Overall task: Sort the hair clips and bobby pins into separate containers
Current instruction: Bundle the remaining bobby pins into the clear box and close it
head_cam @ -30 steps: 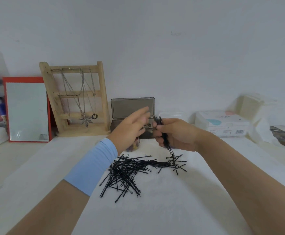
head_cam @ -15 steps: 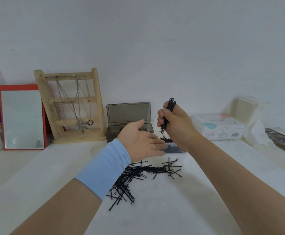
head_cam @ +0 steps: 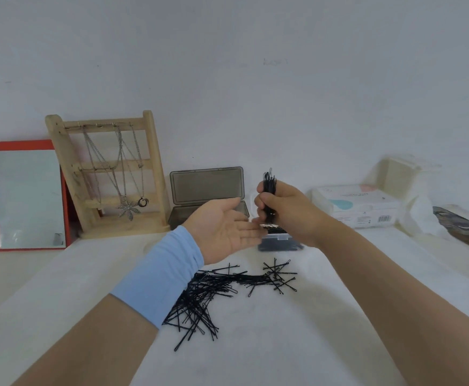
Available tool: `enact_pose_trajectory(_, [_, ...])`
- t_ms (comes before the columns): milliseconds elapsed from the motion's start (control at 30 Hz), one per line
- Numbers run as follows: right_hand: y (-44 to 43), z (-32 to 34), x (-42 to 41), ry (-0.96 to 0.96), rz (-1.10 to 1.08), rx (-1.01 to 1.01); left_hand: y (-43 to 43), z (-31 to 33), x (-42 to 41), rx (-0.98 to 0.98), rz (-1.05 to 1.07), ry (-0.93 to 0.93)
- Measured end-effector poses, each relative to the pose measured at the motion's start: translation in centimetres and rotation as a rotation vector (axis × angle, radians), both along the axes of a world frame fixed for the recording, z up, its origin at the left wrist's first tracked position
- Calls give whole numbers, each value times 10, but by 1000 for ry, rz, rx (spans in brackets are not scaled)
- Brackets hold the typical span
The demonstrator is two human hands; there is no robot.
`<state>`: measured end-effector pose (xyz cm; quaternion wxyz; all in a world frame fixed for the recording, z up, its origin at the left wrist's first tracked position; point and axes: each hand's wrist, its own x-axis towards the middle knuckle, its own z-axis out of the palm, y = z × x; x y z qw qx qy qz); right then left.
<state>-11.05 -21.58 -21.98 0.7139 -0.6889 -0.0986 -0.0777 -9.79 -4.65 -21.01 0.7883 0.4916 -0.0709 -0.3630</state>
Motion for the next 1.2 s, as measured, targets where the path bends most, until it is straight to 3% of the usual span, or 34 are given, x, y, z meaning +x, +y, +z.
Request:
enact_pose_trajectory(67, [-11,4,5,36,-67,-133,2,7,5,237,65,-168])
enact_pose_trajectory(200, [-32,11,23,81,-169,-829,-7,18,24,608,284,-758])
enact_pose_trajectory(267, [-34,12,32,96,-115,-1191,-18,13,29,754,208,-1024])
enact_pose_trajectory(367, [-35,8,42,117,-48,-1451,-34,-8,36,1028,-89,-1156])
enact_pose_trajectory(433, [-40,6,42,120,-15,-1487,-39,-21,37,1190,-281,-1214])
enact_pose_trajectory(500, [-52,5,41,141,20,-1400,-39,-32,39,1245,-396,-1262])
enact_pose_trajectory(667, [-78,2,33,115,-62,-1068,-37,-40,41,1239,-397,-1345])
enact_pose_trajectory(833, [-72,0,24,61,-69,-1236,-43,-39,41,1298,-395,-1278])
enact_pose_trajectory(933, [-63,8,20,47,-116,-1221,-31,-30,45,1237,-285,-1299])
enact_pose_trajectory(1067, [-34,21,19,-60,-218,-1163,3,-12,48,1165,43,-1411])
enact_pose_trajectory(1200, [18,20,19,-179,-196,-1217,43,-14,47,1324,209,-1443])
